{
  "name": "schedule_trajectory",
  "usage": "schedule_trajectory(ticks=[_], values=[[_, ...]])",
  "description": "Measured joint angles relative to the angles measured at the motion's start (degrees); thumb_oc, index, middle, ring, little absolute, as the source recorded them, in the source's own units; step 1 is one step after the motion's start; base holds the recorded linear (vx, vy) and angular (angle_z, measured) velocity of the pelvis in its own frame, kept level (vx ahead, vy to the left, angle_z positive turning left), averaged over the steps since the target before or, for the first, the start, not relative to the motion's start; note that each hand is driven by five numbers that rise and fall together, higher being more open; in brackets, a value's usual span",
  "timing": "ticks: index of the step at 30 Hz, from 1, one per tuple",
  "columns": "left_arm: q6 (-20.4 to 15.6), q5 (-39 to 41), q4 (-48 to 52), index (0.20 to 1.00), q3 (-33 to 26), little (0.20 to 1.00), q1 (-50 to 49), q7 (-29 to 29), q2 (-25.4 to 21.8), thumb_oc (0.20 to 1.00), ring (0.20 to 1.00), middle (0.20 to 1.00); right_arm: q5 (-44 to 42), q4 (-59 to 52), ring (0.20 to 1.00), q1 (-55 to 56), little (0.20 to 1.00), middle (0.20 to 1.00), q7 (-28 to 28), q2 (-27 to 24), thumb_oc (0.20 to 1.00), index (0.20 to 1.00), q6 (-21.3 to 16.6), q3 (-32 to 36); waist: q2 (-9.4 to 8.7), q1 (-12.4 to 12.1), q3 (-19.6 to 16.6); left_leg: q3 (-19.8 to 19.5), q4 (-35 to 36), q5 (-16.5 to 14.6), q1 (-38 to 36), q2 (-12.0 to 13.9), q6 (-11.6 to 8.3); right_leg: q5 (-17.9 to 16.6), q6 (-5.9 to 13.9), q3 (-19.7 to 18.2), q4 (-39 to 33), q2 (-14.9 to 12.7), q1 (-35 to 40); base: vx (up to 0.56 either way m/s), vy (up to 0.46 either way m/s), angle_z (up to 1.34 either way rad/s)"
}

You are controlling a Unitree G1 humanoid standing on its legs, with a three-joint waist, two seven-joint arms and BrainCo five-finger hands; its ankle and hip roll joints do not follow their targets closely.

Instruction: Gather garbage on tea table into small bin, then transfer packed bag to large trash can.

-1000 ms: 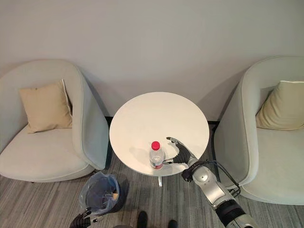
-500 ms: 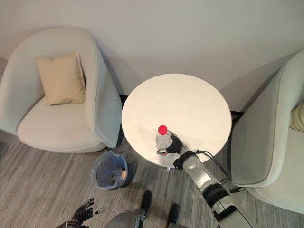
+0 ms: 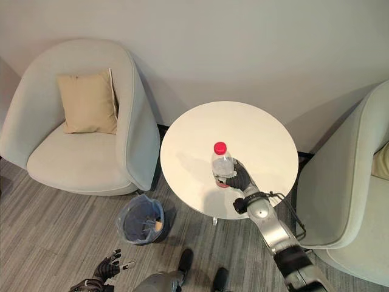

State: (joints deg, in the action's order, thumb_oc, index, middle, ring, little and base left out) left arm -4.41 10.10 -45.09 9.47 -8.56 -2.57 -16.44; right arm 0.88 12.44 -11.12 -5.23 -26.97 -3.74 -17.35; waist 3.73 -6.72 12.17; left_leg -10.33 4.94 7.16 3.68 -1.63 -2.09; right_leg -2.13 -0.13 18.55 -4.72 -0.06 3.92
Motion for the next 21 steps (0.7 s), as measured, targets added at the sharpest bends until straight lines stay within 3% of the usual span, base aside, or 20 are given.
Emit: schedule_trajectory(ticks=[7, 8, 9, 10, 11, 12, 14, 15, 16, 17, 18, 19, 20, 21], values=[[0.2, 0.0, 0.0, 1.0, -0.6, 1.0, 0.0, 0.2, 0.5, 1.0, 1.0, 1.0, -2.1, -2.2, 0.2, 5.9, 0.2, 0.2, 2.6, 0.3, 0.2, 0.2, -0.3, -0.1, 0.09, 0.1, -0.1, -1.2, 0.0, 0.4, -0.7, -0.2, -0.59, -0.1, -0.36, 1.2, 0.0, 0.2, 1.3, -0.1, -0.026, 0.09], [0.2, 0.0, 0.0, 1.0, -0.7, 1.0, -0.2, 0.2, 0.6, 1.0, 1.0, 1.0, -2.1, -2.3, 0.2, 6.0, 0.2, 0.2, 2.7, 0.3, 0.2, 0.2, -0.8, -0.1, 0.31, -0.1, -0.2, -1.6, -0.7, 0.9, -0.2, -0.5, -1.31, -0.1, -0.39, 1.8, 0.1, 0.6, 1.2, -0.18, -0.013, 0.48], [0.2, 0.0, 0.1, 1.0, -0.7, 1.0, 0.4, 0.1, 1.0, 1.0, 1.0, 1.0, -2.1, -3.3, 0.2, 6.4, 0.2, 0.2, 2.3, -0.1, 0.2, 0.2, -1.0, 0.0, 0.28, 0.4, -0.2, -1.5, -2.4, -0.1, 1.9, -0.9, -4.16, -0.1, -0.56, 3.7, 0.0, 0.1, 1.0, -0.08, 0.013, 0.71], [0.1, 0.0, 0.0, 1.0, -0.6, 1.0, 0.9, 0.2, 1.4, 1.0, 1.0, 1.0, -2.1, -4.0, 0.2, 6.6, 0.2, 0.2, 2.2, -0.6, 0.2, 0.2, -1.1, 0.0, 0.41, 0.3, -0.1, 0.3, -3.1, -1.9, 3.2, -0.5, -5.19, -0.3, -1.0, 5.4, 0.1, -0.3, 0.9, -0.07, 0.05, 1.26], [0.2, 0.0, -0.7, 1.0, -0.5, 1.0, 2.0, 0.2, 1.8, 1.0, 1.0, 1.0, -2.1, -4.3, 0.2, 6.7, 0.2, 0.2, 1.7, -1.0, 0.2, 0.2, -1.2, 0.1, -0.61, 0.8, 0.3, 10.3, -4.4, -5.1, 4.4, 1.7, -4.25, -0.2, -1.47, 9.9, 0.1, -2.3, 1.1, -0.04, 0.073, 1.15], [0.2, 0.0, -0.7, 1.0, -0.5, 1.0, 2.6, 0.2, 1.8, 1.0, 1.0, 1.0, -2.1, -4.4, 0.2, 6.6, 0.2, 0.2, 1.7, -1.1, 0.2, 0.2, -1.2, 0.1, -1.02, 1.0, 0.5, 12.8, -5.0, -4.9, 5.0, 1.9, -3.79, 0.5, -2.41, 10.7, 0.0, -3.2, 1.2, -0.03, 0.089, 1.12], [0.2, 0.0, -0.6, 1.0, -0.5, 1.0, 2.7, 0.2, 1.9, 1.0, 1.0, 1.0, -2.1, -4.6, 0.2, 5.7, 0.2, 0.2, 1.5, -1.1, 0.2, 0.2, -1.2, 0.0, -1.98, 1.3, 1.1, 24.1, -7.7, -5.0, 5.2, 3.7, -3.46, 0.6, -2.05, 14.1, 0.0, -6.0, 1.9, 0.03, 0.044, 0.9], [0.2, 0.0, -0.5, 1.0, -0.5, 1.0, 2.4, 0.2, 2.2, 1.0, 1.0, 1.0, -2.1, -5.1, 0.2, 5.5, 0.2, 0.2, 1.1, -1.3, 0.2, 0.2, -1.2, 0.1, -1.87, 1.8, 1.1, 26.1, -7.6, -4.8, 4.6, 4.7, -3.22, 0.8, -1.28, 14.9, 0.0, -6.5, 2.2, 0.07, 0.109, 0.76], [0.2, 0.0, -0.5, 1.0, -0.5, 1.0, 1.9, 0.2, 2.4, 1.0, 1.0, 1.0, -2.1, -5.8, 0.2, 5.1, 0.2, 0.2, 0.7, -1.2, 0.2, 0.2, -1.3, 0.1, 0.18, 1.4, 0.3, 26.1, -6.6, -4.1, 2.8, 6.2, -2.23, 1.8, 0.77, 14.9, 0.6, -6.1, 2.3, 0.16, 0.219, 0.47], [0.2, 0.0, -0.5, 1.0, -0.4, 1.0, 1.2, 0.1, 2.8, 1.0, 1.0, 1.0, -2.1, -6.3, 0.2, 5.1, 0.2, 0.2, 0.6, -1.5, 0.2, 0.2, -1.3, 0.1, 1.44, 1.2, -0.2, 26.6, -5.9, -2.4, 1.7, 6.8, -0.49, 1.4, 2.38, 15.3, 1.6, -5.6, 2.3, 0.13, 0.262, 0.42], [0.2, 0.0, -0.6, 1.0, -0.2, 1.0, 1.1, 0.2, 3.0, 1.0, 1.0, 1.0, -2.1, -6.3, 0.2, 5.2, 0.2, 0.2, 0.2, -1.5, 0.2, 0.2, -1.3, 0.5, 2.3, 2.2, -0.6, 28.9, -5.2, -3.0, 1.7, 7.1, 2.16, 1.2, 3.02, 17.9, 2.5, -6.5, 2.6, 0.2, 0.238, 0.62], [0.1, 0.0, -0.6, 1.0, -0.2, 1.0, 1.3, 0.1, 3.0, 1.0, 1.0, 1.0, -2.1, -6.2, 0.2, 5.2, 0.2, 0.2, -0.5, -1.3, 0.2, 0.2, -1.2, 0.6, 1.15, 2.7, -0.3, 32.3, -5.1, -4.1, 1.3, 6.5, 2.48, 1.2, 3.88, 18.7, 2.7, -8.2, 3.2, 0.22, 0.285, 1.04], [0.1, 0.0, -0.5, 1.0, -0.2, 1.0, 1.8, 0.1, 3.1, 1.0, 1.0, 1.0, -2.0, -6.1, 0.2, 5.2, 0.2, 0.2, -0.7, -1.3, 0.2, 0.2, -1.2, 0.7, 0.97, 3.5, -0.8, 32.1, -4.4, -2.6, 0.3, 4.4, 4.79, 2.6, 5.47, 17.6, 5.0, -10.1, 3.3, 0.22, 0.302, 0.91], [0.1, -0.1, 0.0, 1.0, -0.2, 1.0, 1.9, 0.1, 2.5, 1.0, 1.0, 1.0, -2.0, -6.1, 0.2, 5.2, 0.2, 0.2, -0.7, -0.5, 0.2, 0.2, -1.2, 0.6, -0.26, 3.3, -0.8, 31.4, -4.3, -3.1, 0.3, 2.9, 5.4, 3.1, 6.21, 15.3, 5.6, -10.9, 3.1, 0.18, 0.299, 0.72]])
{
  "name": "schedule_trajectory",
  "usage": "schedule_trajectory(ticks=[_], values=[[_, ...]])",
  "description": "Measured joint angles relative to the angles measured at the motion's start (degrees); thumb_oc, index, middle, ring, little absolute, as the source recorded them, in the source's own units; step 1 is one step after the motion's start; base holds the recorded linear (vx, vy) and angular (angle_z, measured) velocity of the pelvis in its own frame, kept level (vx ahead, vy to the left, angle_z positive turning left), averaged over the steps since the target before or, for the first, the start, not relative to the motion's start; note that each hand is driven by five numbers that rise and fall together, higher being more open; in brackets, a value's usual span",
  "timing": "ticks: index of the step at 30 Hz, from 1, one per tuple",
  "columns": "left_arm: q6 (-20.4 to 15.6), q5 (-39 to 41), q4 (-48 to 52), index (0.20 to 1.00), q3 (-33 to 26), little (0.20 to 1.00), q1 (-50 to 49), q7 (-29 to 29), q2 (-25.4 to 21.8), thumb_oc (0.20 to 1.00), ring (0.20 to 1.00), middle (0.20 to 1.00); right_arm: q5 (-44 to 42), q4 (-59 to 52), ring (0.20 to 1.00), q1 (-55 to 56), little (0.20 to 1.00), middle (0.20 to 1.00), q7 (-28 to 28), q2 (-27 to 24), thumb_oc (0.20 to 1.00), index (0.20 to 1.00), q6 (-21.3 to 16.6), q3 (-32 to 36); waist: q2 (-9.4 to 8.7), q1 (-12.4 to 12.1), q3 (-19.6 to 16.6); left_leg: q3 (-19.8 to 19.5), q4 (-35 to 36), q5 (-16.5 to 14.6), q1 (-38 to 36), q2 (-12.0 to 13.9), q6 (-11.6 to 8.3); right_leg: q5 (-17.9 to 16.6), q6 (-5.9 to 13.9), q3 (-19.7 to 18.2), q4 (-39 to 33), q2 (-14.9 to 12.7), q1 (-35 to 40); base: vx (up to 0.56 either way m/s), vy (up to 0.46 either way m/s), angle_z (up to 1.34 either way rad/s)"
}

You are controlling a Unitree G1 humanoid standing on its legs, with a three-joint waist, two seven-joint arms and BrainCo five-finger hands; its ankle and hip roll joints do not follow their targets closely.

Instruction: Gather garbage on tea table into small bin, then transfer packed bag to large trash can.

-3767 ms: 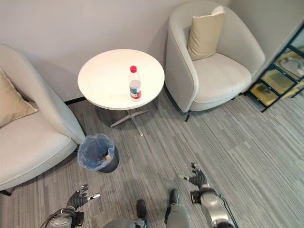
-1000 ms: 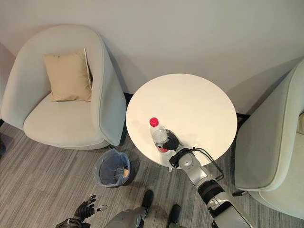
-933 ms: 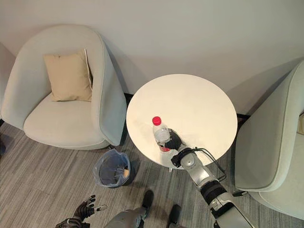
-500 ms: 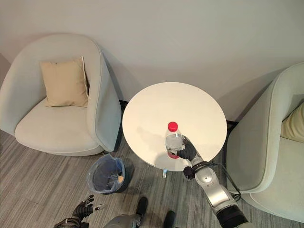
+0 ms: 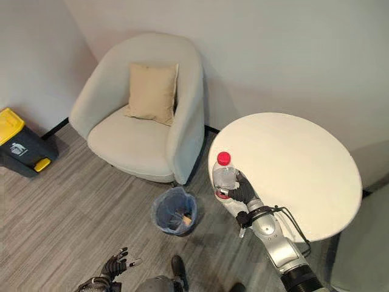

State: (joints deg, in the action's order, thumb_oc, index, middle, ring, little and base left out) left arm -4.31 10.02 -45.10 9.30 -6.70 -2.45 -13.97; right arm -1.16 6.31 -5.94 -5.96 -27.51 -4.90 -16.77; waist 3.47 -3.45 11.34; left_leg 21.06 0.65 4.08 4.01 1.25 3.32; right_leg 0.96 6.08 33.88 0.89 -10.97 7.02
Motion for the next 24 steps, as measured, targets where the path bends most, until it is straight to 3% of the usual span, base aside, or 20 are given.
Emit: schedule_trajectory(ticks=[3, 4, 5, 6, 7, 8, 9, 10, 11, 13, 14, 15, 17, 19, 21, 24], values=[[0.1, 0.0, 0.0, 1.0, 0.1, 1.0, 0.3, 0.0, -0.7, 1.0, 1.0, 1.0, 0.0, -0.2, 0.2, -0.8, 0.2, 0.2, 0.0, 1.9, 0.2, 0.2, 0.0, -0.1, -1.22, -1.2, -0.2, 0.1, 0.3, -0.9, -0.2, -1.8, 1.27, 1.0, 0.82, -1.3, 4.1, -3.1, -2.0, 0.06, 0.163, 0.13], [0.1, 0.0, 0.0, 1.0, 0.2, 1.0, 0.7, 0.0, -1.2, 1.0, 1.0, 1.0, 0.0, -0.2, 0.2, -1.3, 0.2, 0.2, 0.0, 2.2, 0.2, 0.2, 0.0, -0.3, -1.41, -1.4, -0.2, -0.3, 0.2, -1.0, -0.1, -2.6, 1.45, 2.4, -0.01, -3.2, 6.8, -4.3, -3.5, 0.06, 0.185, 0.19], [0.2, 0.0, -0.2, 1.0, 0.1, 1.0, 1.9, 0.0, -2.1, 1.0, 1.0, 1.0, 0.0, -0.1, 0.2, -2.5, 0.2, 0.2, 0.1, 3.1, 0.2, 0.2, 0.0, -0.6, -1.61, -1.5, 0.5, -1.1, -0.4, -2.4, 0.0, -4.1, 3.22, 2.8, 1.75, -7.8, 16.3, -6.9, -6.9, 0.06, 0.163, 0.33], [0.2, 0.0, -0.5, 1.0, 0.1, 1.0, 2.5, 0.0, -2.3, 1.0, 1.0, 1.0, 0.0, -0.2, 0.2, -3.0, 0.2, 0.2, 0.0, 3.5, 0.2, 0.2, 0.0, -0.6, -1.25, -1.3, 1.0, -1.9, -0.8, -2.6, -0.2, -4.2, 3.57, 3.3, 2.3, -10.8, 25.1, -9.1, -11.0, 0.02, 0.147, 0.52], [0.2, 0.0, 0.2, 1.0, 0.6, 1.0, 3.1, -0.1, -3.1, 1.0, 1.0, 1.0, 0.0, -0.3, 0.2, -2.7, 0.2, 0.2, 0.1, 3.8, 0.2, 0.2, -0.1, -0.9, -1.39, -0.4, 1.0, -2.9, -0.8, -2.8, -0.5, -4.5, 3.8, 6.9, 2.79, -13.8, 28.6, -9.5, -14.0, 0.02, 0.142, 0.48], [-0.1, 0.0, 1.3, 1.0, 0.8, 1.0, 3.0, -0.4, -3.7, 1.0, 1.0, 1.0, 0.1, -0.3, 0.2, -2.9, 0.2, 0.2, 0.6, 3.6, 0.2, 0.2, -0.1, -1.6, -1.93, -0.5, 1.4, -3.4, -0.2, -3.2, -0.9, -5.0, 4.62, 9.1, 3.02, -17.7, 27.9, -8.0, -16.9, 0.07, 0.114, 0.4], [0.1, -0.1, 1.8, 1.0, 0.8, 1.0, 2.4, -0.7, -4.7, 1.0, 1.0, 1.0, 0.1, -1.3, 0.2, -3.9, 0.2, 0.2, 0.9, 3.6, 0.2, 0.2, -0.1, -2.8, -2.18, 0.5, 2.6, -3.2, -0.1, -3.0, -1.4, -5.1, 4.84, 9.3, 2.37, -26.4, 26.0, -3.2, -21.0, 0.09, 0.031, 0.17], [0.0, 0.0, 1.5, 1.0, 0.7, 1.0, 1.8, -0.8, -4.6, 1.0, 1.0, 1.0, 0.1, -2.2, 0.2, -3.0, 0.2, 0.2, 1.4, 3.7, 0.2, 0.2, -0.1, -3.1, -2.68, 1.1, 3.0, -3.2, 0.4, -3.5, -2.3, -5.5, 4.56, 7.7, 0.2, -26.2, 21.9, -0.4, -24.3, 0.17, -0.004, 0.04], [0.1, 0.0, 1.2, 1.0, 0.7, 1.0, 1.9, -0.8, -4.5, 1.0, 1.0, 1.0, 0.1, -2.5, 0.2, -3.0, 0.2, 0.2, 1.4, 3.6, 0.2, 0.2, -0.2, -3.1, -2.7, 1.0, 3.3, -3.7, 0.5, -4.1, -2.3, -5.7, 4.27, 6.8, -0.09, -26.6, 19.4, 1.0, -26.0, 0.09, -0.031, 0.02], [0.1, -0.2, 0.3, 1.0, 0.9, 1.0, 3.1, -0.7, -3.3, 1.0, 1.0, 1.0, 0.2, -2.7, 0.2, -1.6, 0.2, 0.2, 1.5, 1.9, 0.2, 0.2, -0.1, -2.9, -1.67, 2.6, 5.4, -7.2, 0.2, -3.8, -1.8, -5.5, 3.45, 5.5, 0.0, -32.1, 16.3, 6.1, -27.7, 0.05, -0.062, 0.76], [0.1, -0.3, 0.3, 1.0, 1.4, 1.0, 3.6, -0.4, -3.5, 1.0, 1.0, 1.0, 0.6, -2.6, 0.2, -0.1, 0.2, 0.2, 1.7, 1.2, 0.2, 0.2, 0.1, -3.0, -1.97, 3.8, 5.4, -9.5, 0.3, -3.5, -1.7, -6.2, 2.99, 4.2, -0.27, -32.4, 13.1, 6.4, -26.6, 0.01, -0.093, 1.25], [-0.2, -0.5, 1.8, 1.0, 1.3, 1.0, 2.9, -0.3, -3.4, 1.0, 1.0, 1.0, 1.5, -1.6, 0.2, 0.4, 0.2, 0.2, 2.5, 0.4, 0.2, 0.2, 0.3, -3.1, -2.91, 2.3, 5.5, -10.1, 0.5, -3.5, -2.0, -7.1, 2.93, 2.3, -3.01, -30.8, 13.2, 6.1, -25.9, -0.01, -0.085, 1.05], [-0.1, -0.5, 2.1, 1.0, 1.7, 1.0, 2.2, -0.1, -3.5, 1.0, 1.0, 1.0, 2.4, -1.1, 0.2, -0.6, 0.2, 0.2, 3.0, -0.6, 0.2, 0.2, 0.3, -3.0, -2.41, 1.2, 5.8, -11.9, -0.3, -3.8, -1.0, -7.0, 1.98, -2.4, -3.16, -29.0, 10.6, 5.8, -25.6, 0.0, -0.095, 0.49], [0.1, -0.5, 1.7, 1.0, 1.5, 1.0, 0.7, -0.1, -3.7, 1.0, 1.0, 1.0, 4.7, 2.1, 0.2, -6.3, 0.2, 0.2, 3.7, -2.6, 0.2, 0.2, 0.3, -7.4, -1.98, 0.1, 6.0, -14.2, -1.7, -4.3, 0.6, -5.2, 0.24, -8.9, -5.55, -26.1, 3.0, 7.5, -22.5, -0.13, -0.114, 0.34], [-0.1, -0.5, 1.8, 1.0, 1.9, 1.0, 2.0, -0.1, -3.7, 1.0, 1.0, 1.0, 5.8, 2.6, 0.2, -10.2, 0.2, 0.2, 3.5, -3.1, 0.2, 0.2, 0.3, -9.0, -1.9, -0.9, 6.9, -14.5, -3.8, -4.5, 3.1, -4.4, -0.19, -10.0, -7.07, -25.3, 1.7, 8.1, -23.1, -0.16, -0.063, 0.21], [-0.2, -0.5, 1.7, 1.0, 2.5, 1.0, 8.5, -0.8, -3.4, 1.0, 1.0, 1.0, 6.8, 5.5, 0.2, -17.6, 0.2, 0.2, 2.8, -3.2, 0.2, 0.2, 0.3, -9.8, -0.7, -1.2, 11.6, -17.0, -8.3, -5.9, 8.2, -4.1, -1.63, -10.8, -8.16, -23.4, 2.0, 8.4, -25.4, -0.18, -0.036, 0.29]])
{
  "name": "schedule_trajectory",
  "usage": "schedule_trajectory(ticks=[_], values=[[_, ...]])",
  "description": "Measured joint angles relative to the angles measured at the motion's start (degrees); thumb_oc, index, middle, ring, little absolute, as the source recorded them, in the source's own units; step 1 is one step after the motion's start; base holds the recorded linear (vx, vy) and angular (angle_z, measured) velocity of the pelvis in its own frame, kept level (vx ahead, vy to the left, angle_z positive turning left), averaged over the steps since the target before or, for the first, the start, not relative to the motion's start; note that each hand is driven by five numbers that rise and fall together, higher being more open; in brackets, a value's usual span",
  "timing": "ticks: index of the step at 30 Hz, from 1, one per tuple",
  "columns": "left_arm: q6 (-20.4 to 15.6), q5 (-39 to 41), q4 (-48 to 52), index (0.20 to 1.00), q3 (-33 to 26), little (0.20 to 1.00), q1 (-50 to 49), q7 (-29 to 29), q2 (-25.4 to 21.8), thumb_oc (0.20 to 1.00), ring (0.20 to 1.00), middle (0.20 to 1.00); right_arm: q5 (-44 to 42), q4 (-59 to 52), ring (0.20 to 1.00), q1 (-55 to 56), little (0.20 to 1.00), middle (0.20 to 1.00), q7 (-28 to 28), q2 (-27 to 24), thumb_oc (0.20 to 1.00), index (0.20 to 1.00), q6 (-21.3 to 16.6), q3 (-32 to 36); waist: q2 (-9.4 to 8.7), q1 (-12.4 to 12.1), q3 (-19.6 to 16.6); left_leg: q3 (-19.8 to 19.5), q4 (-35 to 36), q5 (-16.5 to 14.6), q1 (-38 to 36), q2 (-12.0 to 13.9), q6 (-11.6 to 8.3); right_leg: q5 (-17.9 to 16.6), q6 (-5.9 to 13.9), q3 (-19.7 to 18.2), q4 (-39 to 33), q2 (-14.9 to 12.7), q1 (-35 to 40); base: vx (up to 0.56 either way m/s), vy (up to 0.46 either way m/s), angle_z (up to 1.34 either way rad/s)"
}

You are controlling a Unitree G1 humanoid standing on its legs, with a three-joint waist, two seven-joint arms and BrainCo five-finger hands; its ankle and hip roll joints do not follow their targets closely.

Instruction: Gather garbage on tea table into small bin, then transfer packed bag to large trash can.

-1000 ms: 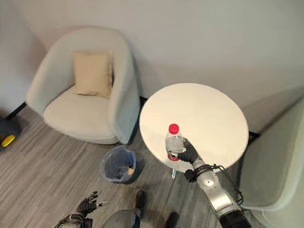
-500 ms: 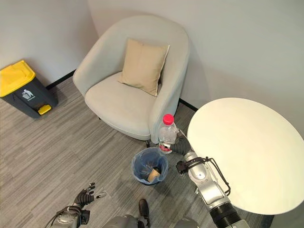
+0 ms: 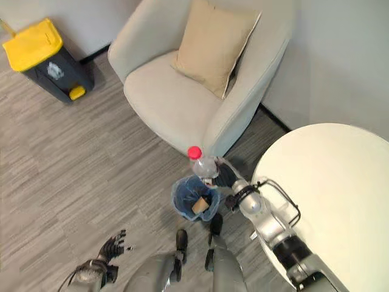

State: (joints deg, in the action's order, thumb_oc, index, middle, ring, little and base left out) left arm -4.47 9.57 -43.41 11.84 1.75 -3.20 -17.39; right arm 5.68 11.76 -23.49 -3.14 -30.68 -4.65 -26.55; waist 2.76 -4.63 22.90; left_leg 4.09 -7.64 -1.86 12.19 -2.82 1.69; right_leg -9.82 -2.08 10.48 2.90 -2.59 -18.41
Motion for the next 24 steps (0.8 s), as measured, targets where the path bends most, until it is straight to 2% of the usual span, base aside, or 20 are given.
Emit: schedule_trajectory(ticks=[1, 2, 3, 4, 5, 6, 11, 13, 15, 18, 20, 21, 22, 23, 24], values=[[-0.2, 0.0, 0.2, 1.0, -0.1, 1.0, 1.0, -0.7, -0.1, 1.0, 1.0, 1.0, 0.0, 1.6, 0.2, -1.7, 0.2, 0.2, -0.6, 0.7, 0.2, 0.2, 0.0, -0.5, 0.24, -0.3, 1.0, 0.0, -1.9, -0.2, 1.9, 0.3, -0.14, -0.1, -0.2, 0.1, 1.3, -0.1, -1.3, -0.14, -0.02, 0.12], [-0.6, 0.5, 0.5, 1.0, 0.9, 1.0, 2.4, -1.8, -0.7, 1.0, 1.0, 1.0, 0.0, 3.6, 0.2, -4.4, 0.2, 0.2, -1.8, 2.0, 0.2, 0.2, 0.0, -1.4, 0.4, -0.4, 2.0, -0.4, -5.1, -1.5, 5.5, 0.4, -0.35, 1.2, 0.03, 0.8, 3.9, -0.4, -4.3, -0.18, -0.01, 0.21], [-1.0, 0.6, 0.4, 1.0, 1.6, 1.0, 6.5, -2.6, -0.9, 1.0, 1.0, 1.0, 0.0, 5.6, 0.2, -8.7, 0.2, 0.2, -3.5, 2.7, 0.2, 0.2, 0.1, -1.6, 0.79, -0.2, 5.0, -0.6, -9.4, -2.6, 10.7, 0.5, -0.48, 2.9, -0.45, 0.9, 8.5, -1.1, -9.6, -0.08, -0.015, 0.3], [-1.1, 0.6, 0.9, 1.0, 1.9, 1.0, 8.6, -3.7, -0.8, 1.0, 1.0, 1.0, 0.1, 6.6, 0.2, -10.0, 0.2, 0.2, -4.3, 3.1, 0.2, 0.2, 0.3, -2.3, 0.81, -1.0, 7.6, -1.0, -12.1, -2.7, 14.1, 0.2, -0.56, 3.6, -0.58, 1.1, 12.1, -2.0, -13.0, -0.19, -0.04, 0.46], [-1.3, 1.0, 1.6, 1.0, 2.0, 1.0, 9.5, -4.3, -1.1, 1.0, 1.0, 1.0, 0.2, 7.2, 0.2, -10.5, 0.2, 0.2, -6.1, 4.4, 0.2, 0.2, 0.3, -2.1, 1.11, -0.8, 8.7, -1.9, -16.4, -4.5, 19.1, -0.1, -0.57, 6.6, -1.35, 1.8, 17.2, -3.1, -18.0, -0.14, -0.047, 0.45], [-1.3, 1.9, 1.5, 1.0, 2.2, 1.0, 10.3, -4.9, -1.3, 1.0, 1.0, 1.0, 0.2, 8.0, 0.2, -10.8, 0.2, 0.2, -7.0, 4.8, 0.2, 0.2, 0.3, -2.1, 1.0, -0.8, 8.8, -2.3, -18.6, -4.5, 22.1, -0.3, -0.67, 6.7, -0.98, 2.2, 19.8, -3.9, -20.6, -0.19, -0.029, 0.45], [-1.6, 4.0, 2.9, 1.0, 3.6, 1.0, 13.5, -6.7, -2.8, 1.0, 1.0, 1.0, 0.4, 11.8, 0.2, -15.0, 0.2, 0.2, -11.7, 5.3, 0.2, 0.2, 1.3, -2.0, 0.96, -0.9, 10.2, -3.6, -29.5, -6.2, 35.3, -1.4, -0.05, 9.5, -1.81, 3.3, 30.8, -6.8, -32.9, -0.09, -0.022, 0.27], [-1.8, 5.5, 2.9, 1.0, 3.9, 1.0, 15.3, -7.2, -3.5, 1.0, 1.0, 1.0, 1.0, 15.4, 0.2, -18.8, 0.2, 0.2, -13.2, 5.4, 0.2, 0.2, 1.6, -2.0, 0.94, -0.9, 10.3, -3.8, -34.6, -8.1, 41.1, -1.8, 0.2, 11.0, -2.05, 3.5, 36.0, -8.0, -38.4, -0.04, -0.029, 0.21], [-2.1, 5.5, 3.3, 1.0, 4.2, 1.0, 17.8, -8.0, -4.7, 1.0, 1.0, 1.0, 1.1, 21.5, 0.2, -25.6, 0.2, 0.2, -14.8, 5.0, 0.2, 0.2, 2.4, -2.1, 0.88, -1.0, 10.4, -4.2, -39.7, -8.4, 48.9, -2.0, 0.26, 12.2, -2.78, 3.5, 40.5, -8.9, -45.6, 0.0, -0.056, 0.25], [-2.4, 5.6, 5.9, 1.0, 5.8, 1.0, 18.6, -8.1, -6.3, 1.0, 1.0, 1.0, 1.1, 26.1, 0.2, -30.0, 0.2, 0.2, -15.8, 4.2, 0.2, 0.2, 2.9, -2.2, 0.86, -1.1, 10.4, -4.4, -42.6, -8.4, 54.2, -2.2, 0.3, 14.1, -2.25, 2.9, 44.0, -9.5, -50.8, 0.02, -0.044, 0.3], [-2.4, 5.6, 7.4, 1.0, 6.2, 1.0, 18.7, -8.0, -6.9, 1.0, 1.0, 1.0, 1.1, 29.2, 0.2, -32.3, 0.2, 0.2, -16.1, 3.8, 0.2, 0.2, 3.4, -2.3, 0.84, -1.4, 10.4, -4.6, -42.8, -8.4, 56.1, -2.3, 0.3, 14.1, -2.13, 3.0, 44.2, -9.7, -52.5, 0.03, -0.017, 0.27], [-2.4, 6.0, 7.9, 1.0, 6.3, 1.0, 18.6, -8.0, -7.2, 1.0, 1.0, 1.0, 1.0, 30.4, 0.2, -32.8, 0.2, 0.2, -16.2, 3.8, 0.2, 0.2, 3.8, -2.2, 0.85, -2.0, 10.3, -3.9, -42.7, -7.8, 56.7, -1.3, 1.1, 16.4, -1.5, 2.5, 47.8, -9.7, -53.9, 0.04, 0.004, 0.18], [-2.5, 7.0, 8.8, 1.0, 6.4, 1.0, 18.3, -8.1, -7.6, 1.0, 1.0, 1.0, 0.9, 31.1, 0.46, -32.8, 0.46, 0.46, -16.3, 3.6, 0.46, 0.46, 3.9, -2.2, 0.86, -2.0, 10.3, -2.5, -43.8, -7.6, 57.2, -0.5, 1.49, 20.2, -2.59, -0.4, 55.5, -9.9, -55.2, 0.04, 0.0, 0.38], [-2.7, 7.6, 10.4, 1.0, 6.9, 1.0, 18.1, -8.0, -8.6, 1.0, 1.0, 1.0, 0.8, 32.2, 0.736, -33.7, 0.736, 0.736, -16.3, 2.8, 0.736, 0.736, 3.9, -2.1, 0.57, -2.1, 10.1, -1.7, -44.4, -7.8, 58.3, -0.6, 1.16, 23.9, -2.31, -3.2, 58.2, -10.0, -54.6, 0.03, 0.011, 0.27], [-3.1, 7.8, 11.2, 1.0, 6.9, 1.0, 18.3, -8.0, -9.3, 1.0, 1.0, 1.0, 0.2, 34.0, 1.0, -36.8, 1.0, 1.0, -16.3, 2.4, 1.0, 1.0, 4.0, -2.2, 0.58, -2.9, 10.1, -2.4, -44.1, -7.6, 60.2, -0.7, 0.33, 23.5, -2.04, -2.8, 56.7, -9.3, -56.4, 0.03, 0.009, 0.07]])
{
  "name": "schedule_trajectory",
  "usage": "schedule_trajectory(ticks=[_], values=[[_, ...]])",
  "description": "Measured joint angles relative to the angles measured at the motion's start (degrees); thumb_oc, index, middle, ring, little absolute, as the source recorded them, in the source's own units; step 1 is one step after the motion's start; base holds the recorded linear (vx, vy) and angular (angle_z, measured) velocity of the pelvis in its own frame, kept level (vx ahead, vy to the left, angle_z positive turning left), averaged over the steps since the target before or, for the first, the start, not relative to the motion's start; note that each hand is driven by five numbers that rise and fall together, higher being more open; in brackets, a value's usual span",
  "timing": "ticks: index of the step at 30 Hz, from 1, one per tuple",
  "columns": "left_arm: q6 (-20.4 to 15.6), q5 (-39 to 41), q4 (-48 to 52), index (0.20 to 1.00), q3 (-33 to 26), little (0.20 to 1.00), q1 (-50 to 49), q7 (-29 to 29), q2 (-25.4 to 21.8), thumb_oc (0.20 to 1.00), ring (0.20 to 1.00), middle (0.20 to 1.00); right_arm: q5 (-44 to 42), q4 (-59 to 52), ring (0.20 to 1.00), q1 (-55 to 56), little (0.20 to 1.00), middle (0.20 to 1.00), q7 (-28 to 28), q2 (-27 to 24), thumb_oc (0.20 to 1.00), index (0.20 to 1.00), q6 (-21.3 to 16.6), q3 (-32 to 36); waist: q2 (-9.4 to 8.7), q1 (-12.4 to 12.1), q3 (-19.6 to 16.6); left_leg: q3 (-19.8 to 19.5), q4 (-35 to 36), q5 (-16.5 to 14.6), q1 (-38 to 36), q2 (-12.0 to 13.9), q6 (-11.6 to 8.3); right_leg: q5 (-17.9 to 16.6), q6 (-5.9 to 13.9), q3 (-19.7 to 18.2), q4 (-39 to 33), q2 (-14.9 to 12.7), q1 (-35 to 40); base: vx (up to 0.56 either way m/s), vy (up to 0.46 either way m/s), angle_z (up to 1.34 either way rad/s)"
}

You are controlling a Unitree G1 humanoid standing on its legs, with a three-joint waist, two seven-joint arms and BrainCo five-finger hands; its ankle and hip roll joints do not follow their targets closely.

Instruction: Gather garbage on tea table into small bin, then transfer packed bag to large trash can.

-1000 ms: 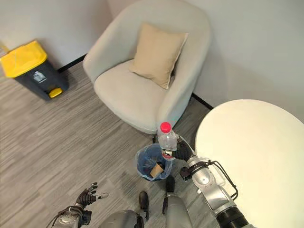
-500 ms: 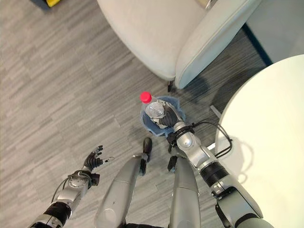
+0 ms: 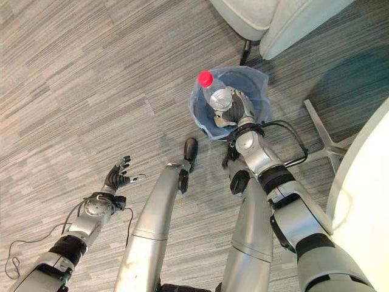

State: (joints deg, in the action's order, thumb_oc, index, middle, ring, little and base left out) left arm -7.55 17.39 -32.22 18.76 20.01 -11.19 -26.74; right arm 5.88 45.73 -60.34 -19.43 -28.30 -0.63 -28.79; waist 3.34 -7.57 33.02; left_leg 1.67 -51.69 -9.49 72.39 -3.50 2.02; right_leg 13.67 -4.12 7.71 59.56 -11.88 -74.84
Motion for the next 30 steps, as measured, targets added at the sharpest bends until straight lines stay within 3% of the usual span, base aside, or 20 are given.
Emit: schedule_trajectory(ticks=[7, 9, 12, 16, 19, 20, 26, 28, 29, 30], values=[[0.4, 0.0, -1.3, 1.0, 1.2, 1.0, 0.6, 0.0, 0.8, 1.0, 1.0, 1.0, 0.2, -1.5, 1.0, 2.4, 1.0, 1.0, -0.5, -3.4, 1.0, 1.0, 0.0, -2.3, 0.02, 1.2, 0.0, 1.5, 4.8, 2.3, -4.6, 0.3, -0.13, -3.3, -0.05, -0.9, -4.7, 0.5, 3.8, 0.02, -0.002, -0.17], [0.3, -0.1, -1.1, 1.0, 1.2, 1.0, 0.6, 0.0, 0.9, 1.0, 1.0, 1.0, 3.1, -3.9, 1.0, 4.0, 1.0, 1.0, -0.5, -4.4, 1.0, 1.0, 0.2, -3.1, -0.01, 1.4, -0.1, 1.8, 5.4, 2.3, -6.0, 0.3, -0.06, -3.4, 0.16, -1.1, -5.7, 0.5, 5.1, 0.01, -0.022, -0.04], [0.4, -0.8, -1.4, 1.0, 0.9, 1.0, 0.5, -0.1, 1.2, 1.0, 1.0, 1.0, 15.4, -9.2, 1.0, 7.4, 1.0, 1.0, -0.2, -5.6, 1.0, 1.0, 1.0, -8.0, -0.03, 2.6, -0.5, 2.2, 9.8, 3.4, -9.5, 0.3, 0.77, -4.5, 0.64, -1.1, -9.7, 0.8, 8.5, 0.0, -0.028, -0.06], [0.4, -1.3, -1.4, 1.0, 0.8, 1.0, 0.5, -0.1, 1.4, 1.0, 1.0, 1.0, 20.0, -8.8, 1.0, 9.6, 1.0, 1.0, 0.6, -5.2, 1.0, 1.0, 1.2, -9.7, -0.07, 3.1, -1.3, 2.3, 11.8, 4.3, -10.5, 0.3, 1.0, -5.1, 1.26, -1.3, -12.1, 1.3, 9.5, 0.0, -0.027, -0.07], [0.5, -2.8, -1.8, 1.0, 1.0, 1.0, 0.2, -0.1, 1.4, 1.0, 1.0, 1.0, 23.5, -4.5, 1.0, 9.8, 1.0, 1.0, 1.4, -3.0, 1.0, 1.0, 1.2, -13.1, -0.3, 3.3, -3.2, 2.2, 12.2, 4.5, -10.1, 0.3, 1.0, -5.5, 1.43, -1.3, -12.7, 1.4, 9.2, 0.01, -0.049, -0.02], [0.5, -2.8, -1.7, 1.0, 0.9, 1.0, -0.2, -0.1, 1.4, 1.0, 1.0, 1.0, 24.6, -1.8, 1.0, 9.9, 1.0, 1.0, 1.8, -1.5, 1.0, 1.0, 1.5, -14.8, -0.42, 3.2, -5.5, 2.2, 12.1, 4.5, -8.3, 0.3, 0.77, -5.6, 1.47, -1.3, -12.6, 1.4, 7.4, 0.0, -0.039, 0.04], [-0.1, -2.7, -1.6, 1.0, 1.5, 1.0, -0.1, -0.7, 0.7, 1.0, 1.0, 1.0, 25.7, 9.2, 1.0, 5.8, 1.0, 1.0, 3.1, 2.4, 1.0, 1.0, 2.6, -20.7, -0.22, 2.5, -5.7, 2.2, 10.0, 4.6, -4.9, -0.3, 0.7, -5.0, 1.82, -1.3, -9.1, 0.4, 3.6, 0.0, -0.036, 0.08], [-0.2, -2.6, -1.6, 1.0, 1.5, 1.0, 0.1, -0.8, 0.5, 1.0, 1.0, 1.0, 25.7, 13.5, 1.0, 4.3, 1.0, 1.0, 4.1, 3.1, 1.0, 1.0, 3.7, -22.5, -0.21, 1.4, -5.7, 1.8, 7.9, 4.2, -2.4, -0.4, 0.15, -4.3, 0.75, -1.2, -6.6, 0.0, 1.2, 0.01, -0.033, 0.19], [-0.2, -2.6, -1.7, 1.0, 1.8, 1.0, 0.1, -0.8, 0.4, 1.0, 1.0, 1.0, 25.7, 14.6, 0.906, 4.3, 0.906, 0.906, 4.7, 3.3, 0.906, 0.906, 3.7, -22.4, -0.16, 0.8, -5.7, 1.7, 7.2, 4.2, -1.5, -0.6, 0.09, -3.9, 0.45, -1.1, -5.5, -0.4, 0.2, 0.0, -0.025, 0.15], [-0.2, -2.6, -1.8, 1.0, 2.2, 1.0, 0.1, -0.8, 0.3, 1.0, 1.0, 1.0, 25.7, 15.6, 0.432, 4.3, 0.432, 0.432, 5.0, 3.8, 0.432, 0.432, 3.9, -22.4, -0.13, 0.5, -5.6, 1.7, 6.8, 4.1, -1.1, -0.7, -0.01, -3.7, 0.2, -1.1, -4.8, -0.5, -0.3, 0.0, -0.012, 0.13]])
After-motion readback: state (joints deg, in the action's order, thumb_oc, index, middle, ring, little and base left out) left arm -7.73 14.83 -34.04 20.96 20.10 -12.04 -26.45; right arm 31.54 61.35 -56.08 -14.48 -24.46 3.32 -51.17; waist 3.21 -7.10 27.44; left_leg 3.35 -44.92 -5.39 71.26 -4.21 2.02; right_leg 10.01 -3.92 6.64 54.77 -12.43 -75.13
